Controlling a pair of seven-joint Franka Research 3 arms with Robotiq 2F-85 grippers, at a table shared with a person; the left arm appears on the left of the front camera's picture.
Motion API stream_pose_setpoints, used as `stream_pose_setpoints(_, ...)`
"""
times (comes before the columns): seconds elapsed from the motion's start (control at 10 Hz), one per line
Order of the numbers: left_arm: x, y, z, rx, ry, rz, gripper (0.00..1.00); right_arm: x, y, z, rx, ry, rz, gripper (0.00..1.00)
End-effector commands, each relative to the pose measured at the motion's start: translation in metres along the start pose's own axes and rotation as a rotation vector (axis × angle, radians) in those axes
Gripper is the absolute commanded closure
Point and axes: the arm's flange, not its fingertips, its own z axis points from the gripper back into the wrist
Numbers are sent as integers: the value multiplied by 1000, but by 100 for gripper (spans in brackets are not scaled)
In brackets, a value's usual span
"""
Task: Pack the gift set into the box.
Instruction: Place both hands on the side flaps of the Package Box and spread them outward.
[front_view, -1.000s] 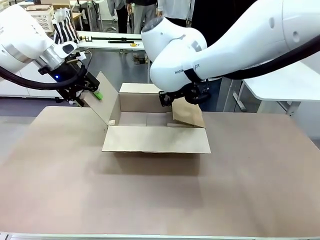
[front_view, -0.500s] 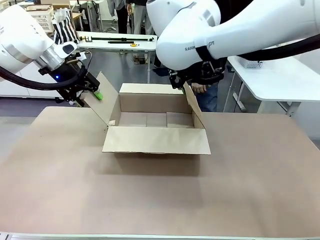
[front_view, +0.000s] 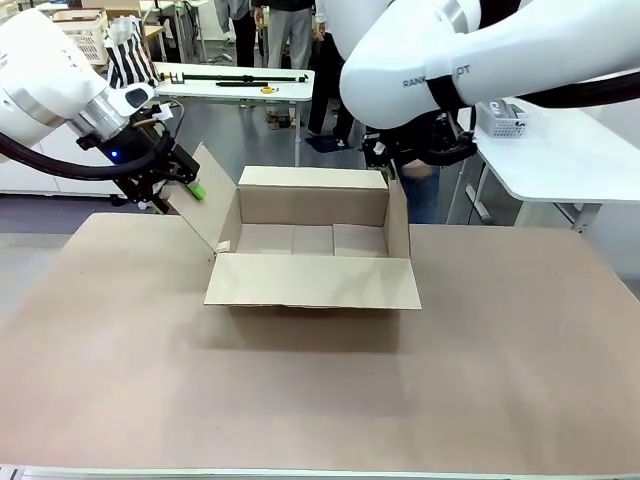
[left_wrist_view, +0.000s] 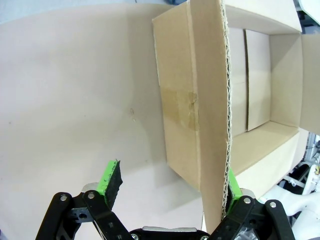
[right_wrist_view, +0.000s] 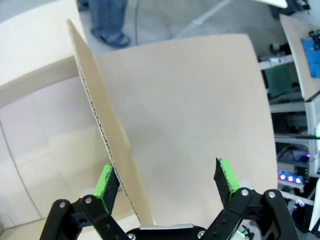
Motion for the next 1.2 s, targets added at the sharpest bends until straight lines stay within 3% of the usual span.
stream_pose_setpoints(0.0,-2,0,0,15,-3,0,0,4,9,0,4,-3,29,0)
stream_pose_setpoints(0.2,-2,0,0,15,-3,0,0,-2,7,0,5,1,10,0)
stream_pose_setpoints(0.5,-2,0,0,15,-3,0,0,21,-65,-39,326,194,55,0)
stream_pose_setpoints(0.7,-2,0,0,15,-3,0,0,37,-103,-71,425,255,24,0)
stream_pose_setpoints(0.9,-2,0,0,15,-3,0,0,45,-141,-101,666,284,25,0)
stream_pose_setpoints(1.1,-2,0,0,15,-3,0,0,45,-154,-137,782,352,32,0)
